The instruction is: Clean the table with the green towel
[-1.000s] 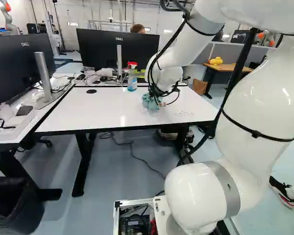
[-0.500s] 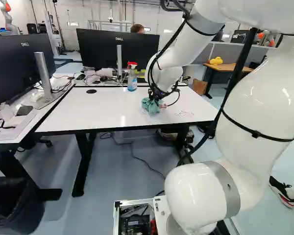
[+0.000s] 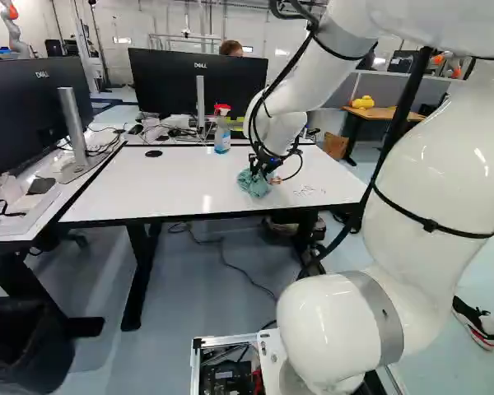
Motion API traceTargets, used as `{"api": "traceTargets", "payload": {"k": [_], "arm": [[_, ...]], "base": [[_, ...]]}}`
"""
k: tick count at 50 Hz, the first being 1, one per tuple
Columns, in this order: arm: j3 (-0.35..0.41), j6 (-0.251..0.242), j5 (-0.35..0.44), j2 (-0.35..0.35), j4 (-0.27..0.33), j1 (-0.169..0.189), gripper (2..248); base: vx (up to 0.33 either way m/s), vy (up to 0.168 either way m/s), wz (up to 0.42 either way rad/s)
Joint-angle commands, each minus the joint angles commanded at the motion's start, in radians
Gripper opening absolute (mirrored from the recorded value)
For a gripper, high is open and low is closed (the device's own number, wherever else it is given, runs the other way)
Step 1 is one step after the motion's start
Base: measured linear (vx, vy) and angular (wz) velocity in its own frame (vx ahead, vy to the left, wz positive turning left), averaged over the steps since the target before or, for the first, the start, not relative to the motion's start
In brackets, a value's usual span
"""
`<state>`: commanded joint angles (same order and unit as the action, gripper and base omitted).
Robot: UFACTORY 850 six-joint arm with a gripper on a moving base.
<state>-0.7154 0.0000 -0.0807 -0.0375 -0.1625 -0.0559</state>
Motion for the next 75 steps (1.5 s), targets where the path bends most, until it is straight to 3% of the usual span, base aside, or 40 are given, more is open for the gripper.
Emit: {"api": "traceTargets", "payload": {"k": [35, 57, 75], "arm": [[0.0, 0.0, -0.139, 0.0, 0.0, 0.0, 42], [0.003, 0.0, -0.139, 0.003, 0.0, 0.0, 42], [0.075, 0.0, -0.139, 0.073, 0.0, 0.015, 42]], "base": [[0.0, 0.0, 0.0], [0.0, 0.0, 0.0], [0.0, 0.0, 0.0]]}}
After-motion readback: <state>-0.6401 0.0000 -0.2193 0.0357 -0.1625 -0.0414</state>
